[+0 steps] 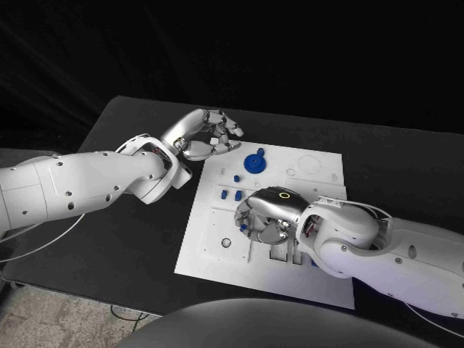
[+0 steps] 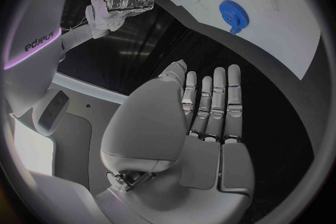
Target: Assemble the parts on the task board
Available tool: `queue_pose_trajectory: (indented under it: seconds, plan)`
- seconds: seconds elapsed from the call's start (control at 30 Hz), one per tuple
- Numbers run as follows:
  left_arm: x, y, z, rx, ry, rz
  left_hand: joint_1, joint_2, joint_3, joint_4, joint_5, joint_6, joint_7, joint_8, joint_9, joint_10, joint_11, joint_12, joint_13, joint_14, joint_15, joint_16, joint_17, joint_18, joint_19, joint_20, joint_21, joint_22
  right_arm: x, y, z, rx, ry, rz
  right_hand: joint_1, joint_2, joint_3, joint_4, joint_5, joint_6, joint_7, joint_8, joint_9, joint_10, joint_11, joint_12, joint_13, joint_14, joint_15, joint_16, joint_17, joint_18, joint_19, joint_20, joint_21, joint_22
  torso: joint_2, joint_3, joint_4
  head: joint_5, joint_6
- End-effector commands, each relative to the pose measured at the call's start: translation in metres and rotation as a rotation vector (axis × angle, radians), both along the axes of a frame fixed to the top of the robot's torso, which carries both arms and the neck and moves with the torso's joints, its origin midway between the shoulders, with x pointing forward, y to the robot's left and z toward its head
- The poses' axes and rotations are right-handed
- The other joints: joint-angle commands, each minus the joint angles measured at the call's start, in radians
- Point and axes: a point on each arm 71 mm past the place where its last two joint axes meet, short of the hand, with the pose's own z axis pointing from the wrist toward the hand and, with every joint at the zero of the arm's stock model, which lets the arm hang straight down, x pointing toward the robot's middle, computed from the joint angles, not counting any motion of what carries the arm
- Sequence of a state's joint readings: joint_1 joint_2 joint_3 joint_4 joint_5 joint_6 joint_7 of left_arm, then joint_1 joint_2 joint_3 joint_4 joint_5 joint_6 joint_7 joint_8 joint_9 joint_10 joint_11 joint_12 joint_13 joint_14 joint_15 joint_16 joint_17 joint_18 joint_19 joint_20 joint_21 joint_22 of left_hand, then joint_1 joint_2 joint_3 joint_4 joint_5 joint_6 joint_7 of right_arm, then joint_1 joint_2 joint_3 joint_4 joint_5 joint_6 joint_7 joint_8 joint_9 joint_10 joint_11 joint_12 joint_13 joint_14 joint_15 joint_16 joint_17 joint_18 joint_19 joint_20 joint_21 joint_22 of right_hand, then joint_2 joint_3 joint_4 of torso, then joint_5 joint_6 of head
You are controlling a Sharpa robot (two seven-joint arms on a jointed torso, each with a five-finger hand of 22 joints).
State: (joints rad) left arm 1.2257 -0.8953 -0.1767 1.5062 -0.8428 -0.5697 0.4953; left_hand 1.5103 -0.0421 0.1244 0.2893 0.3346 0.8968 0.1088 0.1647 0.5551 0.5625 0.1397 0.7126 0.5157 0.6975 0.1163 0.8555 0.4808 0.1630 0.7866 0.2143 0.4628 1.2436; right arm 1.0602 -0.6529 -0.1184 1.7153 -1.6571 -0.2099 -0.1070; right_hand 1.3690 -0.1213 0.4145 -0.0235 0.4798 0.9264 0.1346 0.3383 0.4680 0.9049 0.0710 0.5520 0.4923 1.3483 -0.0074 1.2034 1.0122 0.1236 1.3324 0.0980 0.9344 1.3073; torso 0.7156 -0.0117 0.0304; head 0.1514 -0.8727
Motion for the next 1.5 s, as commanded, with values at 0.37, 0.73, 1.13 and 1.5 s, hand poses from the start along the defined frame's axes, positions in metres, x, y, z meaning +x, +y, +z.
queue_pose_trajectory:
  seconds: [0.37, 0.73, 1.13, 1.5]
  plan:
    - [0.000, -0.003, -0.002, -0.001, 0.028, -0.020, 0.004, 0.009, 0.003, -0.003, 0.004, -0.002, -0.001, 0.004, -0.001, -0.001, 0.011, 0.005, -0.002, -0.002, 0.002, -0.004, -0.001, 0.012, 0.000, 0.007, -0.005, 0.001, -0.001, 0.002, -0.002, 0.001, -0.021, 0.016, 0.022, 0.001, -0.001, -0.012, -0.025, 0.013, 0.000, -0.014, -0.004, 0.010, 0.000, 0.004, -0.002, -0.010, 0.002, -0.010, -0.008, 0.000, -0.012, -0.001, -0.012, 0.099, -0.001, -0.0005, -0.0003, 0.002, 0.000]
    - [0.000, -0.003, -0.003, 0.003, 0.043, -0.019, 0.006, 0.011, 0.003, -0.003, 0.004, -0.001, -0.001, 0.005, -0.001, 0.000, 0.012, 0.005, -0.004, 0.000, 0.002, -0.003, -0.002, 0.012, 0.001, 0.007, -0.005, 0.002, -0.001, -0.002, -0.002, -0.017, -0.032, 0.013, -0.020, -0.043, -0.092, 0.045, -0.271, -0.186, -0.025, -0.173, -0.092, -0.248, 0.046, -0.020, 0.009, -0.134, 0.030, -0.104, -0.145, 0.029, -0.123, 0.027, -0.221, 0.047, 0.000, -0.0004, 0.0004, 0.003, 0.000]
    - [0.001, 0.000, -0.005, 0.008, 0.052, -0.011, 0.007, 0.010, 0.003, -0.003, 0.004, -0.001, -0.001, 0.006, -0.001, -0.001, 0.013, 0.005, -0.005, 0.002, 0.002, -0.002, -0.002, 0.012, 0.002, 0.007, -0.004, 0.003, 0.004, -0.032, 0.030, 0.062, -0.112, -0.054, 0.107, -0.041, -0.238, 0.199, -0.260, -0.146, -0.018, -0.168, -0.135, -0.406, 0.058, 0.093, 0.031, -0.198, 0.038, -0.107, -0.222, 0.039, -0.145, 0.039, -0.311, 0.039, -0.001, -0.0008, -0.0022, -0.004, 0.000]
    - [0.001, 0.000, -0.005, 0.009, 0.055, -0.007, 0.007, 0.010, 0.003, -0.004, 0.004, -0.001, -0.001, 0.006, -0.001, -0.001, 0.014, 0.005, -0.005, 0.003, 0.001, -0.002, -0.002, 0.013, 0.003, 0.007, -0.004, 0.003, 0.027, -0.088, 0.067, -0.113, -0.127, -0.210, 0.100, -0.089, -0.287, 0.318, -0.228, -0.086, 0.003, -0.215, -0.196, -0.367, 0.082, -0.080, -0.176, -0.104, 0.066, -0.033, -0.164, 0.019, -0.055, 0.061, -0.197, 0.071, 0.000, -0.0006, -0.0011, -0.013, 0.000]
